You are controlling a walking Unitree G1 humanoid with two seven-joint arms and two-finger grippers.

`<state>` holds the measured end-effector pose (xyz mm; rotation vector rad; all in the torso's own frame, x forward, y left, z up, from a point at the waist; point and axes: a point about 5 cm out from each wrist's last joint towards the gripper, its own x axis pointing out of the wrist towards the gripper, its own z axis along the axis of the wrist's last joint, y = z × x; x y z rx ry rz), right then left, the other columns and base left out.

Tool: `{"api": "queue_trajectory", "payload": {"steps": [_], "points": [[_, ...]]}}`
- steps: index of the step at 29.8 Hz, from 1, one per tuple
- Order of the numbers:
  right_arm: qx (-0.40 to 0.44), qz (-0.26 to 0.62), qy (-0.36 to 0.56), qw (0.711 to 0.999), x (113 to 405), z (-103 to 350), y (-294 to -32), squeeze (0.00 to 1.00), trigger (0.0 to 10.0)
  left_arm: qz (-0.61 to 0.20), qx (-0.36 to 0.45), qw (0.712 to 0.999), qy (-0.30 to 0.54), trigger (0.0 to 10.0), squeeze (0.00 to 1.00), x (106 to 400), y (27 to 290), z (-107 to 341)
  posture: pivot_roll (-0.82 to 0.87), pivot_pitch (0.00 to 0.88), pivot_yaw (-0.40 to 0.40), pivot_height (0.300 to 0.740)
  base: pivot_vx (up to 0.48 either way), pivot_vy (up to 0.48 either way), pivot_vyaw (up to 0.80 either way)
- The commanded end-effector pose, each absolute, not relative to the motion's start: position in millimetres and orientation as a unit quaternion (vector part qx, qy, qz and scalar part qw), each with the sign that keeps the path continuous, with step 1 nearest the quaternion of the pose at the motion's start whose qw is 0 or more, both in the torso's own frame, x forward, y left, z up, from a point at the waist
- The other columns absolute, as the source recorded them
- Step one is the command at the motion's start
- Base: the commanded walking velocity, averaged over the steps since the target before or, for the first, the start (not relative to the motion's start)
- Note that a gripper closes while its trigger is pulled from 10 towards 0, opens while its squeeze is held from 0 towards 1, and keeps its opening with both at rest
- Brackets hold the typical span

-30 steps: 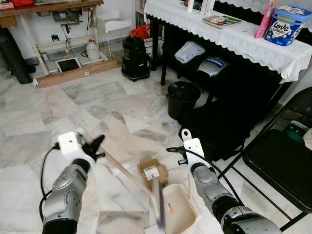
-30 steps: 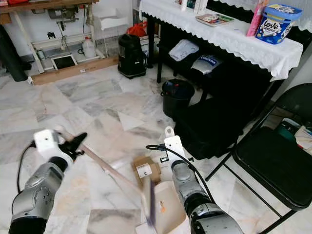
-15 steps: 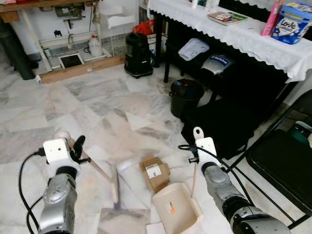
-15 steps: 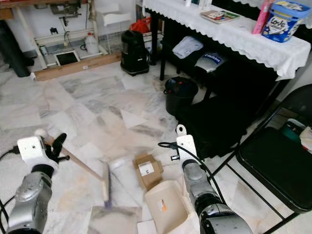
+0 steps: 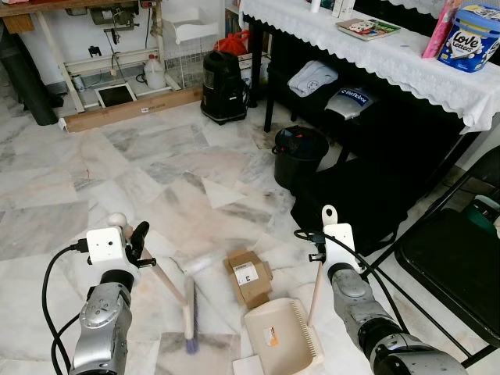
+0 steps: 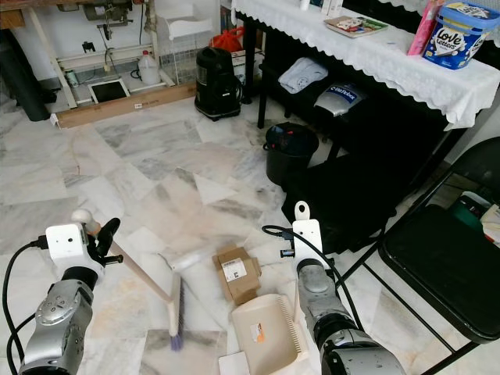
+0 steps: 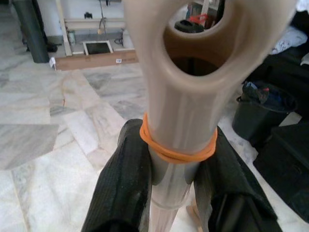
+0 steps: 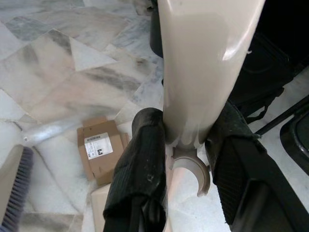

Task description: Sweep floor

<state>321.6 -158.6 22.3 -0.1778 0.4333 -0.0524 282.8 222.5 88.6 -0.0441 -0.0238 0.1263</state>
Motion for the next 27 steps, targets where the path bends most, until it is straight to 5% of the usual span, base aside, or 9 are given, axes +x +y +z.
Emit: {"api": "queue_trajectory", "payload": {"steps": [1,9,27], "points": [[-0.086,-0.027,0.248,0.965,311.3,9.2,-158.5,0.00,10.0,0.046,-0.021,0.998,-0.034,10.0,0.00,287.2,216.2,96.1,0.01,0.029,-0.038,0.740,-0.277,0.000,0.00],[-0.086,-0.030,0.245,0.965,313.0,11.1,-159.1,0.00,10.0,0.043,-0.021,0.998,-0.037,10.0,0.00,286.6,214.9,96.5,0.01,0.042,-0.039,0.740,-0.422,0.000,0.00],[-0.086,-0.032,0.232,0.968,318.6,17.8,-156.6,0.00,10.0,0.033,-0.015,0.999,-0.035,10.0,0.00,287.2,213.2,97.4,0.01,0.052,-0.037,0.740,0.000,0.000,0.00]]}}
